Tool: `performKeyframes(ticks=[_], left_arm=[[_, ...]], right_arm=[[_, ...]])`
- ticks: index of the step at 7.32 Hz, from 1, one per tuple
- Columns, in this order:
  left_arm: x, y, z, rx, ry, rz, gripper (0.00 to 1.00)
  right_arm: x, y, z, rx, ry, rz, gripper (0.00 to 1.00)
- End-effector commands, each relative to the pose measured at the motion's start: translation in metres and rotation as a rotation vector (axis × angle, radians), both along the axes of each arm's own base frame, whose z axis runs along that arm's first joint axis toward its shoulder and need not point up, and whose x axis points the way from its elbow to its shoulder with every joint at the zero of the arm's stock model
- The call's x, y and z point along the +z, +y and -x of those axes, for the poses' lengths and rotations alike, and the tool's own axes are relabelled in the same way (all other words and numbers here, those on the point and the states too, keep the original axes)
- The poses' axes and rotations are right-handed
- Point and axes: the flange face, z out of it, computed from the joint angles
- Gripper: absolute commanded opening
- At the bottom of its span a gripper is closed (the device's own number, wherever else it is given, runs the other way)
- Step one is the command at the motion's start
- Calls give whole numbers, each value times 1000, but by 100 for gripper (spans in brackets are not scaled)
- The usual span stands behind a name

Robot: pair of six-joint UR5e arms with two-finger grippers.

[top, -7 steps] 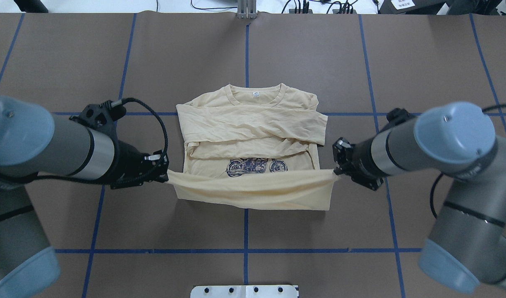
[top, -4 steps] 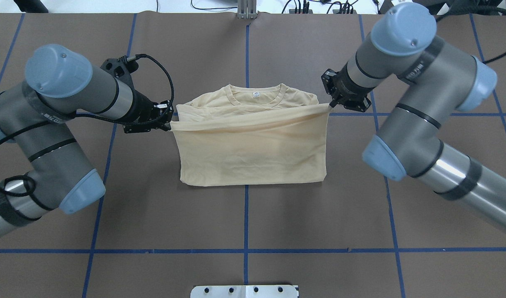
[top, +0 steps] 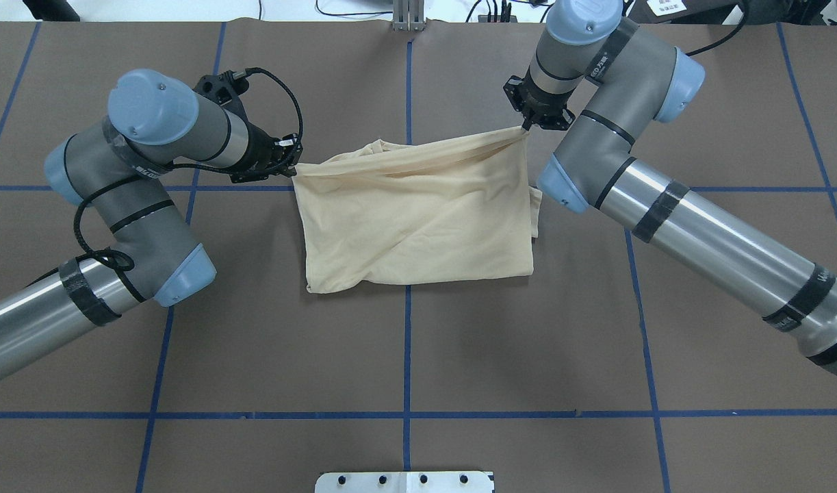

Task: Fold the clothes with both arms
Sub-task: 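Lay the hem over the collar with both grippers and release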

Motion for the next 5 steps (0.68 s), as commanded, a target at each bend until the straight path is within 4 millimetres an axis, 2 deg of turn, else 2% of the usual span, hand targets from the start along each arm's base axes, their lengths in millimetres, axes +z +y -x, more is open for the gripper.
performKeyframes(ticks=[1,2,4,5], left_arm=[[5,-23,-19,-36,-1,-27,0],[12,-29,-19,-75,-19,-42,11],[25,-32,-20,-75,-38,-32,13],[31,-35,-13,-62,-61,-61,13]], right_arm=[[13,-6,18,-24,32,-24,0],[8,-2,25,-34,29,-30,0],[0,-1,29,-36,11,-47,0],[0,-1,29,-34,10,-46,0]])
